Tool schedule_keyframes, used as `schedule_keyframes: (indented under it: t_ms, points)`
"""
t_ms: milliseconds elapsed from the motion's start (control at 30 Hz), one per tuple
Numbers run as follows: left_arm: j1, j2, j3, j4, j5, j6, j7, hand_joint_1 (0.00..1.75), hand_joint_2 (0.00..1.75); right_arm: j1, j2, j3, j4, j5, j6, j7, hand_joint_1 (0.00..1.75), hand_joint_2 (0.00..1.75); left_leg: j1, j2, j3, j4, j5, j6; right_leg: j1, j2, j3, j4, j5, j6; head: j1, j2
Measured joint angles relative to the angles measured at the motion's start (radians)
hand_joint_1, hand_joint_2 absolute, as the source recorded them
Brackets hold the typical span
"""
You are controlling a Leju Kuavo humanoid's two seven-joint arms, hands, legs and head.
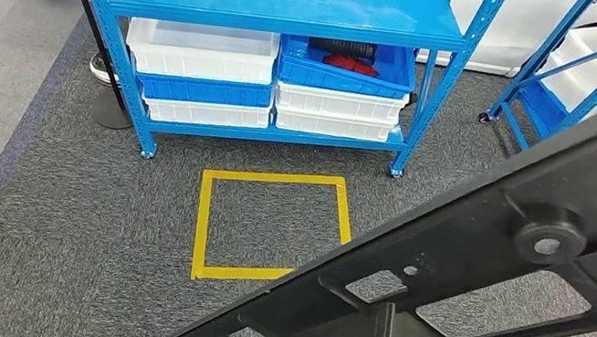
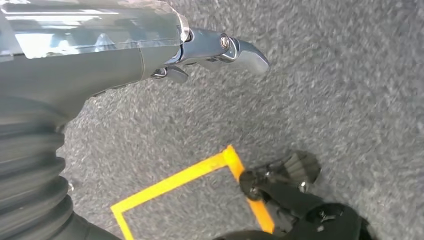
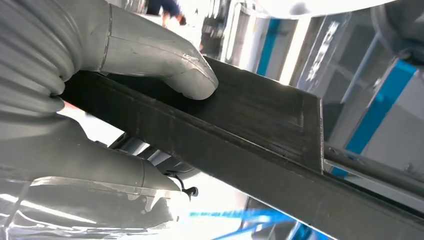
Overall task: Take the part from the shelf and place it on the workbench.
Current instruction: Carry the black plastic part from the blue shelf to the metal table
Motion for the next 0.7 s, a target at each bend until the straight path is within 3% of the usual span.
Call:
schedule_keyframes:
  t_ms: [67,133,267,333,400,467,500,600,633,700]
  points:
    - [-0.001,-0.007,-0.010,0.000,0.000,-0.004,0.003,0.00,1.75,0.003,-0.004,-0.002,-0.023,-0.001,-0.016,0.010,1.75,1.75,-0.002,-0.001,-0.011,0.008,0.006,-0.006,0.002,0.000,0.104,-0.146,0.038,-0.009,0.000,0.000]
    - [-0.003,-0.013,-0.015,0.000,0.000,-0.006,0.005,0.00,1.75,0.001,-0.008,-0.002,-0.039,-0.006,-0.018,0.016,1.75,1.75,-0.006,-0.001,-0.019,0.015,0.010,-0.014,0.007,0.000,0.159,-0.239,0.051,-0.022,0.000,0.000]
    - [-0.007,-0.019,-0.018,0.000,0.000,-0.006,0.006,0.00,1.75,0.000,-0.010,-0.003,-0.053,-0.011,-0.020,0.026,1.75,1.75,-0.005,-0.001,-0.032,0.028,0.006,-0.033,0.005,-0.002,0.154,-0.257,0.061,-0.049,0.000,0.000]
    - [-0.006,-0.021,-0.018,0.000,0.000,-0.006,0.007,0.00,1.75,-0.007,-0.011,-0.003,-0.056,-0.019,-0.027,0.039,1.75,1.75,-0.003,-0.004,-0.065,0.104,-0.047,-0.041,0.003,-0.005,0.149,-0.263,0.071,-0.062,0.000,0.000]
    - [-0.006,-0.024,-0.017,0.000,0.001,-0.006,0.008,0.00,1.75,-0.024,-0.015,-0.003,-0.054,-0.030,-0.047,0.045,1.75,1.75,-0.001,-0.005,-0.123,0.238,-0.116,-0.047,0.005,-0.005,0.138,-0.262,0.076,-0.068,0.000,0.000]
    - [-0.005,-0.027,-0.016,0.000,0.006,-0.006,0.008,0.00,1.75,-0.053,-0.018,-0.004,-0.049,-0.035,-0.075,0.035,1.75,1.75,-0.001,-0.005,-0.143,0.300,-0.127,-0.050,0.007,-0.005,0.129,-0.259,0.082,-0.068,0.000,0.000]
    - [-0.005,-0.029,-0.015,0.000,0.009,-0.006,0.009,0.00,1.75,-0.070,-0.019,-0.006,-0.045,-0.035,-0.087,0.028,1.75,1.75,0.000,-0.005,-0.126,0.274,-0.105,-0.050,0.008,-0.004,0.126,-0.256,0.083,-0.066,0.000,0.000]
    - [-0.006,-0.033,-0.007,0.000,0.011,-0.002,0.009,0.00,1.75,-0.129,-0.026,-0.015,-0.038,-0.046,-0.101,0.020,1.75,1.75,-0.001,-0.005,-0.029,0.083,-0.024,-0.040,0.010,-0.002,0.116,-0.242,0.086,-0.057,0.000,0.000]
    - [-0.007,-0.036,-0.001,0.000,0.011,0.001,0.009,0.00,1.75,-0.148,-0.029,-0.017,-0.035,-0.050,-0.100,0.019,1.75,1.75,-0.002,-0.006,-0.013,0.043,-0.014,-0.034,0.012,-0.002,0.111,-0.238,0.088,-0.052,0.000,0.000]
    - [-0.005,-0.042,0.011,0.000,0.011,0.007,0.009,0.00,1.75,-0.181,-0.039,-0.017,-0.025,-0.063,-0.091,0.022,1.75,1.75,-0.006,-0.006,-0.014,0.026,-0.011,-0.023,0.012,-0.002,0.103,-0.236,0.095,-0.039,0.000,0.000]
